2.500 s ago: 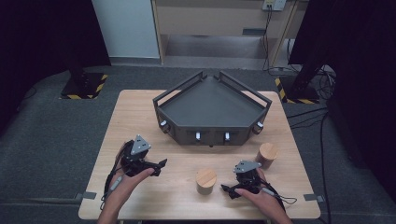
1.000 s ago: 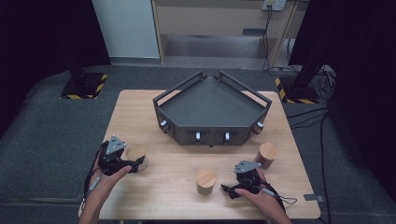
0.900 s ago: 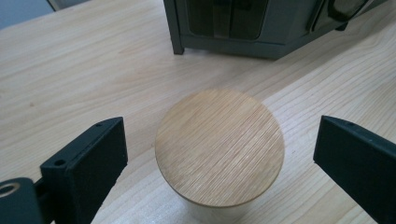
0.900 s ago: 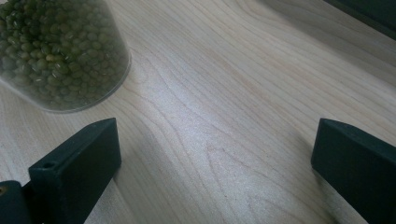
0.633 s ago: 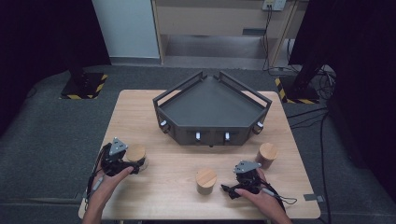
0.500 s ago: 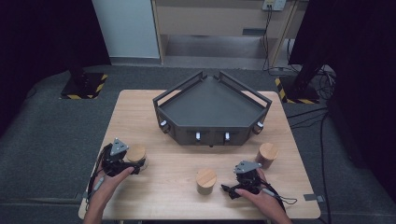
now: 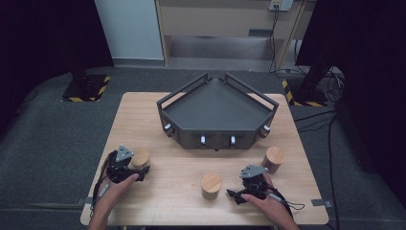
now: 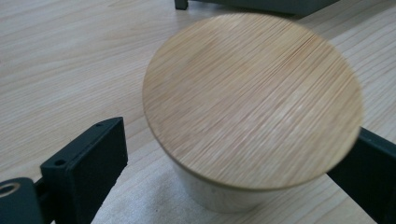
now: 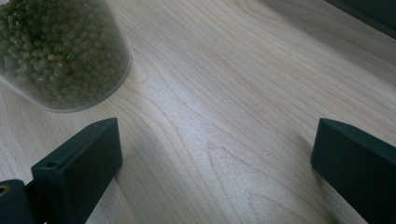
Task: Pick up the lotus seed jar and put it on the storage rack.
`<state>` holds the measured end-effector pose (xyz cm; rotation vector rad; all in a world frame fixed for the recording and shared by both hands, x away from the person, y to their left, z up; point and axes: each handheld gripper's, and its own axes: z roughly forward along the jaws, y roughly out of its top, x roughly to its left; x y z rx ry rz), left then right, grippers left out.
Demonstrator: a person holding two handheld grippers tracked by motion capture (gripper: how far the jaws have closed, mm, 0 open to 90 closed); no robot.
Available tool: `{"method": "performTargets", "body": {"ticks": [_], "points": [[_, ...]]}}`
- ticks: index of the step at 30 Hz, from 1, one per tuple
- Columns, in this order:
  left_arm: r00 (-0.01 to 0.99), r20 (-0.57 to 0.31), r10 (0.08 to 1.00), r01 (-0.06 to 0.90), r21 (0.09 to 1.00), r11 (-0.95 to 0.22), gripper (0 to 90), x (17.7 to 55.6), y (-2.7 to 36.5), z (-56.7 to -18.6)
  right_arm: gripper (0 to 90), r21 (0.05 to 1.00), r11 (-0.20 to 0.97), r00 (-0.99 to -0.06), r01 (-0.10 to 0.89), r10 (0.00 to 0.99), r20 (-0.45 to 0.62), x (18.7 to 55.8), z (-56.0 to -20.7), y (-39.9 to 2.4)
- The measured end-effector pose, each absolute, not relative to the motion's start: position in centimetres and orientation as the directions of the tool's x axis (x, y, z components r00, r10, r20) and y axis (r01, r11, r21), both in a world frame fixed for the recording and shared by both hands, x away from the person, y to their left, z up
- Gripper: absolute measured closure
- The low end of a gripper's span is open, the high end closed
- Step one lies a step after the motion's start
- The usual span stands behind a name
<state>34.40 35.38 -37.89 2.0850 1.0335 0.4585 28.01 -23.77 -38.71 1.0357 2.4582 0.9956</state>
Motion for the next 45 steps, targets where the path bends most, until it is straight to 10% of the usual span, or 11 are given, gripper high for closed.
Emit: {"method": "performTargets", "body": {"ticks": [45], "points": [[0.602,-0.021,0.798,0.499,0.790,-0.355,24.4,33.3,34.8,-40.2,2.3,0.696,0.501,-0.698,0.514,0.716,-0.001,28.0,-38.7,-23.8]]}}
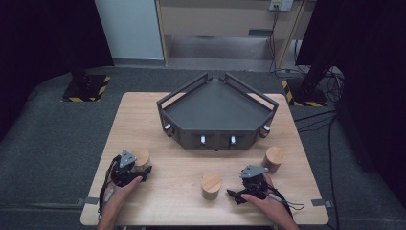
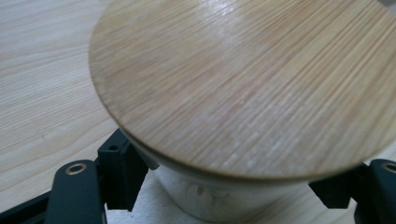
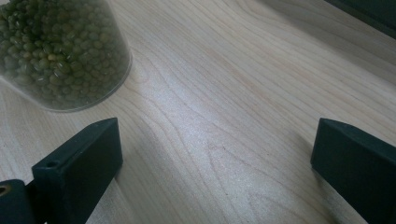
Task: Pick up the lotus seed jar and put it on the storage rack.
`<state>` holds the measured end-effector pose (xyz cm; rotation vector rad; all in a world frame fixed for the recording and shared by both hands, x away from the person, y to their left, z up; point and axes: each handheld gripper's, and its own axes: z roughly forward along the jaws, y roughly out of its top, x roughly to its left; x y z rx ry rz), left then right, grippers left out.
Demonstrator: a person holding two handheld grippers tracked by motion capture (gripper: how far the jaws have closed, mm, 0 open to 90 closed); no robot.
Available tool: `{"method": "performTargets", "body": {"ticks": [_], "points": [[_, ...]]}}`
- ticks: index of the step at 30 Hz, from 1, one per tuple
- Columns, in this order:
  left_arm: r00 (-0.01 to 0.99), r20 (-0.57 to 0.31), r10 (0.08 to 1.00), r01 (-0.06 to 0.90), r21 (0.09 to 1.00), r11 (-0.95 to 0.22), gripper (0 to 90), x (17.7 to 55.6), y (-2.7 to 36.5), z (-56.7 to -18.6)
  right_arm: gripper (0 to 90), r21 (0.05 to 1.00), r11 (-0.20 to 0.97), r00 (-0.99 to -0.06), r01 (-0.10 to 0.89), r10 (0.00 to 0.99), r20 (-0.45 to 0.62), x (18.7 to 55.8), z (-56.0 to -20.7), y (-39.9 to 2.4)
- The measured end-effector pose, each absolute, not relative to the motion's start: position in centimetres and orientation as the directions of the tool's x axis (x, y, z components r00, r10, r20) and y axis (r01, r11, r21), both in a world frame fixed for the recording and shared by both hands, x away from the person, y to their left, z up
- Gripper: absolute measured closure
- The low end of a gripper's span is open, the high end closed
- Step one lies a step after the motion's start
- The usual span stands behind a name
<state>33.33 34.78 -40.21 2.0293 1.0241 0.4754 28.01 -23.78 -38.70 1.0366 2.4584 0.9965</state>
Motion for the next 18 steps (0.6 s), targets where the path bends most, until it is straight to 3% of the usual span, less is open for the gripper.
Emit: {"method": "performTargets", "body": {"ticks": [18], "points": [[0.651,0.019,0.759,0.451,0.795,-0.406,24.4,33.2,32.7,-35.7,2.4,0.697,0.501,-0.698,0.514,0.716,-0.001,28.0,-38.7,-23.8]]}}
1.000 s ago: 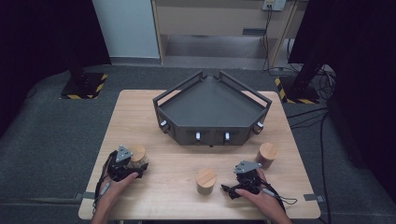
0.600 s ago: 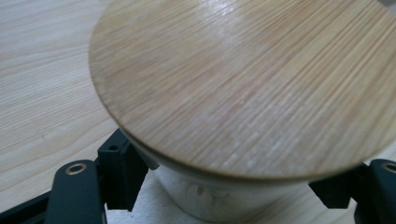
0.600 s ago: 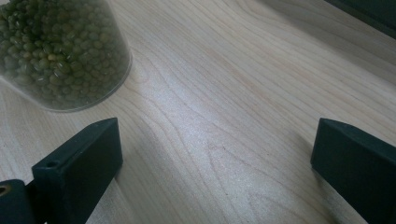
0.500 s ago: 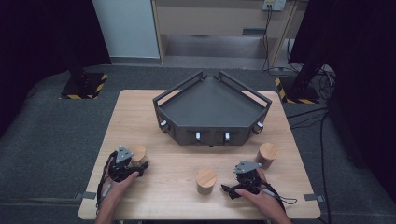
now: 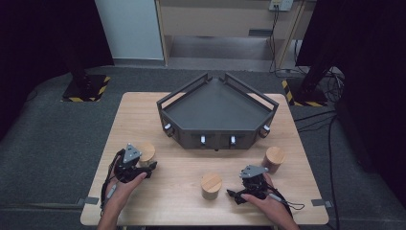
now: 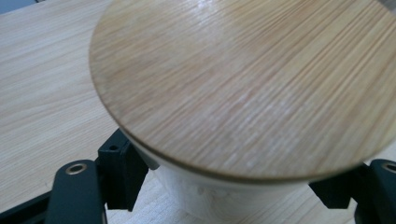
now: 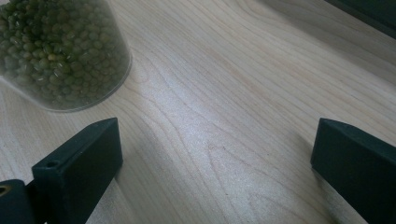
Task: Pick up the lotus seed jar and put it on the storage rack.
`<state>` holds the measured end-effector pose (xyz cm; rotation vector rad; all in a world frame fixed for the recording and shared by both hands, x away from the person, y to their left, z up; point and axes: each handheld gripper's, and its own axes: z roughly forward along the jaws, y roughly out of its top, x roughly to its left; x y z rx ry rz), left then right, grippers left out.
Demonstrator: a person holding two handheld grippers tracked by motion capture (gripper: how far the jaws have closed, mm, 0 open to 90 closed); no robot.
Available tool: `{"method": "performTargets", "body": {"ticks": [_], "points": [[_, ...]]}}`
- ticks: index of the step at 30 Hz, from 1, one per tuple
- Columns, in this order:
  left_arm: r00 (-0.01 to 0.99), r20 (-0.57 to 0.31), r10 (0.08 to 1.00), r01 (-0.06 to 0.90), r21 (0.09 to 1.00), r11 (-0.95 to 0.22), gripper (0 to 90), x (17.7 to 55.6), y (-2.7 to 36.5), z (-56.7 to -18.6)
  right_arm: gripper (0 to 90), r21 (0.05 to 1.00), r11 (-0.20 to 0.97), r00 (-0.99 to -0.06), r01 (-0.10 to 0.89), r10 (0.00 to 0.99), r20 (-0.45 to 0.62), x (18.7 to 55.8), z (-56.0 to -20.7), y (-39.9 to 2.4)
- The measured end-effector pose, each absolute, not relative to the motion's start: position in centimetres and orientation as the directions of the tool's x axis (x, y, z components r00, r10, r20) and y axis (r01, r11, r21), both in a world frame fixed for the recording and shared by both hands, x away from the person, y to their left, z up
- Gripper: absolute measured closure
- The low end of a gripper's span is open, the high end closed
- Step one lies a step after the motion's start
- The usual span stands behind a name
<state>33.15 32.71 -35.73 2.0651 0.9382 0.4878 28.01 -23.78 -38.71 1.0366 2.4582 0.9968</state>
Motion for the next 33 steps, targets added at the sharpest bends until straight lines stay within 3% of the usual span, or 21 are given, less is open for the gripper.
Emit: {"method": "performTargets", "body": {"ticks": [33], "points": [[0.708,0.029,0.706,0.409,0.798,-0.442,24.4,35.8,29.6,-29.5,2.3,0.697,0.501,-0.698,0.514,0.716,0.000,28.0,-38.7,-23.8]]}}
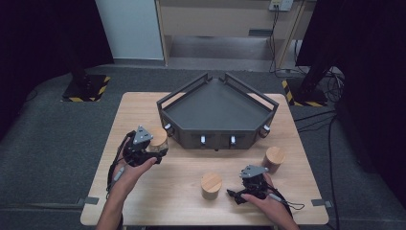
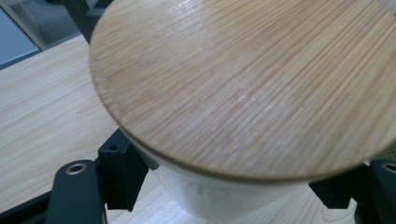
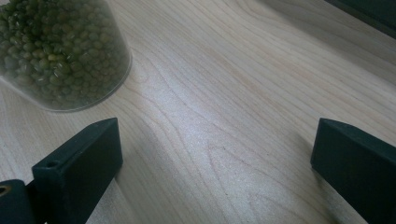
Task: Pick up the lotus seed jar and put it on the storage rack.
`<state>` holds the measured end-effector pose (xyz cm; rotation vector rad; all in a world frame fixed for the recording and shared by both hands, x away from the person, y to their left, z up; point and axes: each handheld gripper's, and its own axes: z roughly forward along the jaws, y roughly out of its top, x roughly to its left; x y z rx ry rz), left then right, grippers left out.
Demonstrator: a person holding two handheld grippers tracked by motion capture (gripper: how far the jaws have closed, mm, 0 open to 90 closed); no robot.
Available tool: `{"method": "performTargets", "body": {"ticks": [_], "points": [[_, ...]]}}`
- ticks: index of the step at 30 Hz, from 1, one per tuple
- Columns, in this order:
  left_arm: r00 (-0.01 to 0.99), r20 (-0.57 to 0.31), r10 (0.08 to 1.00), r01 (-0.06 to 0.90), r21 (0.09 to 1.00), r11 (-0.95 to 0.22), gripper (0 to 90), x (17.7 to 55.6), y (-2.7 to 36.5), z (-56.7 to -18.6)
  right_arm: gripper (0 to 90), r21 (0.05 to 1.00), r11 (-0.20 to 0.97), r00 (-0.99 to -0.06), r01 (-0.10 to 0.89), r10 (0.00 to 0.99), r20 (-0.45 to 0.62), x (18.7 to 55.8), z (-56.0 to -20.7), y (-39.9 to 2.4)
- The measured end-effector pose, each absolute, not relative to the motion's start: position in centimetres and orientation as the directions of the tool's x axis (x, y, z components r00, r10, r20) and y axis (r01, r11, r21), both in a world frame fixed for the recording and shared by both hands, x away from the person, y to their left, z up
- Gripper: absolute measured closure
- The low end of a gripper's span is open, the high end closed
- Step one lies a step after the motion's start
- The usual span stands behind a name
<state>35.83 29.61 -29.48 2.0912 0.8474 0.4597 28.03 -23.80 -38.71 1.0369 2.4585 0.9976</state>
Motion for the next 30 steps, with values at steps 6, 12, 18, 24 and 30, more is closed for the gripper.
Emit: {"method": "performTargets", "body": {"ticks": [6,12,18,24,30], "points": [[0.713,0.030,0.701,0.401,0.802,-0.442,24.4,36.5,29.5,-28.6,2.3,0.697,0.500,-0.698,0.514,0.716,0.001,28.0,-38.7,-23.8],[0.710,0.030,0.704,0.399,0.806,-0.437,24.4,37.1,29.4,-27.9,2.4,0.697,0.499,-0.697,0.514,0.717,0.001,28.0,-38.7,-23.8],[0.711,0.031,0.703,0.399,0.805,-0.439,24.4,37.4,29.4,-27.4,2.4,0.697,0.499,-0.697,0.514,0.717,0.001,28.0,-38.7,-23.8],[0.715,0.034,0.698,0.395,0.805,-0.443,24.4,37.8,29.0,-26.9,2.4,0.697,0.499,-0.697,0.514,0.717,0.002,28.0,-38.7,-23.8],[0.720,0.033,0.694,0.391,0.806,-0.444,24.4,38.2,28.7,-26.1,2.4,0.697,0.499,-0.697,0.515,0.717,0.002,28.0,-38.7,-23.8]]}}
